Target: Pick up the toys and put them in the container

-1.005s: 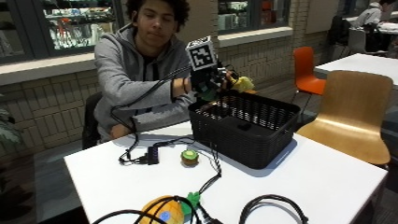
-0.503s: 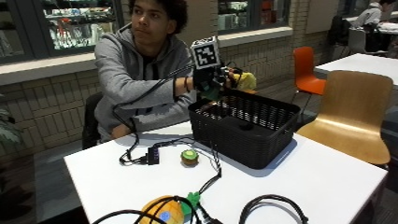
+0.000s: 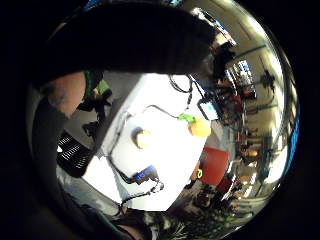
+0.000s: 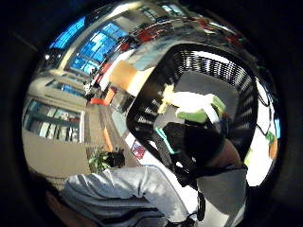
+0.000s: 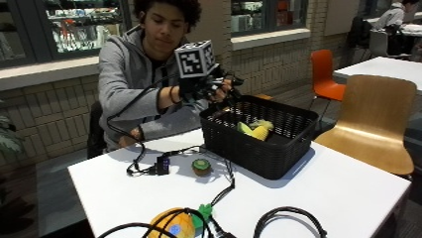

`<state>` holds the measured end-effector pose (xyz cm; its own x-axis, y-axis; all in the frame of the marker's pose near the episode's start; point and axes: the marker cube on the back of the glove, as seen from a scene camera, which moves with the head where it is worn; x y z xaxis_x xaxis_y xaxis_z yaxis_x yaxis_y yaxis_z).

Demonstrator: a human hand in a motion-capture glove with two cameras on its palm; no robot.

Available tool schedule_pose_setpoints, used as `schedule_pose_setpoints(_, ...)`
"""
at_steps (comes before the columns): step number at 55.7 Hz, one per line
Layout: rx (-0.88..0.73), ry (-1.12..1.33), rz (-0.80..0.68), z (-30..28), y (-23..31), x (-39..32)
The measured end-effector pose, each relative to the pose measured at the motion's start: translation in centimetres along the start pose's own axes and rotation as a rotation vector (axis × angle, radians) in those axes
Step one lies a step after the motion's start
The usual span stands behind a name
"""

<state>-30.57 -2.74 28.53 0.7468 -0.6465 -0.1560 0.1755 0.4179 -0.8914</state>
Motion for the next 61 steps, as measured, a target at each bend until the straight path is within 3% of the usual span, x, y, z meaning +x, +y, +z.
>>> schedule_pose_setpoints(7, 0.039, -0.045, 0.209, -0.3, 1.8, 9.2)
schedule_pose_setpoints(13, -0.025, -0.141, 0.297, 1.9, 3.8, 14.0)
schedule_pose_setpoints(20, -0.148, -0.233, 0.276, 7.3, 6.2, 13.9)
schedule_pose_setpoints(35, -0.401, 0.028, 0.301, 14.5, 6.4, 12.0)
schedule_pose_setpoints(53, -0.246, 0.093, 0.248, 15.5, 5.7, 11.5)
schedule_pose_setpoints(61, -0.087, 0.09, 0.218, 11.0, 4.3, 11.0)
